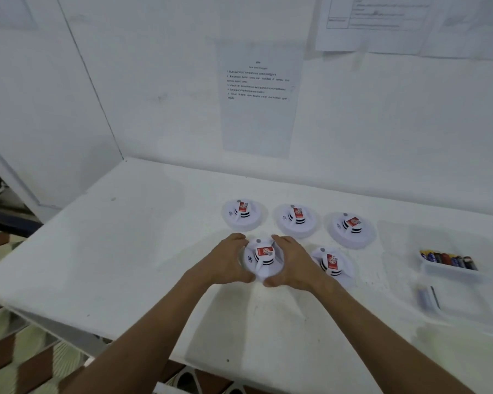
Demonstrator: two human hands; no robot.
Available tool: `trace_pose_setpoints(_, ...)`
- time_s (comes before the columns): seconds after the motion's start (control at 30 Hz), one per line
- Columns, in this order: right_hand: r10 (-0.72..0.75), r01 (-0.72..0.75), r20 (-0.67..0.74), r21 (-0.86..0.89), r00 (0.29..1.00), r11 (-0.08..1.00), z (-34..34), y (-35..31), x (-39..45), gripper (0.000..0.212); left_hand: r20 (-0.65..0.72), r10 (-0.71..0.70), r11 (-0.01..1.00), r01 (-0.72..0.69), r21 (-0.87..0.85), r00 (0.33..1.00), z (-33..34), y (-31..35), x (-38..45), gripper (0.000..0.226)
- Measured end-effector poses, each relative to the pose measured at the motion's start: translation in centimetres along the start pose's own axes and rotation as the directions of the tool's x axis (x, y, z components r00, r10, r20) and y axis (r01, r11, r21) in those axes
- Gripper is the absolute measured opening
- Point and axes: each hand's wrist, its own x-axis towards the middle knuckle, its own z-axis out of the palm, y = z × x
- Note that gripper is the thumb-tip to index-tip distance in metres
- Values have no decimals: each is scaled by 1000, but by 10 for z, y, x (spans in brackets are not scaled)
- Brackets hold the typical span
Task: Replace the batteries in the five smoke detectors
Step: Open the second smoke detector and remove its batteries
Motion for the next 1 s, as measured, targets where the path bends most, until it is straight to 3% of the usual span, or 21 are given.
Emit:
trace_pose_setpoints(0.07,-44,44,-10,11,999,999,-8,-11,-11,111,-33,14,996,-17,-86,999,0,1,-3,51)
trace_pose_setpoints(0.2,-119,120,-25,64,993,991,-27,-16,-27,112,-105,34,959,-62,-276,994,-7,13,-19,81)
trace_pose_setpoints(0.37,-156,162,-46,303,987,939,-58,-11,-56,106,-134,54,871,-112,-478,990,-14,52,-37,73)
trace_pose_setpoints(0.47,-187,194,-59,440,981,877,-79,-1,-81,100,-90,111,876,-140,-462,990,-8,76,-39,62)
trace_pose_setpoints(0.63,-228,255,-120,578,966,775,-108,31,-120,93,29,216,837,-170,-520,976,14,130,-36,67)
trace_pose_setpoints(1.0,-258,298,-150,535,954,791,-159,95,-170,105,-69,206,879,-216,-425,976,60,202,-8,69)
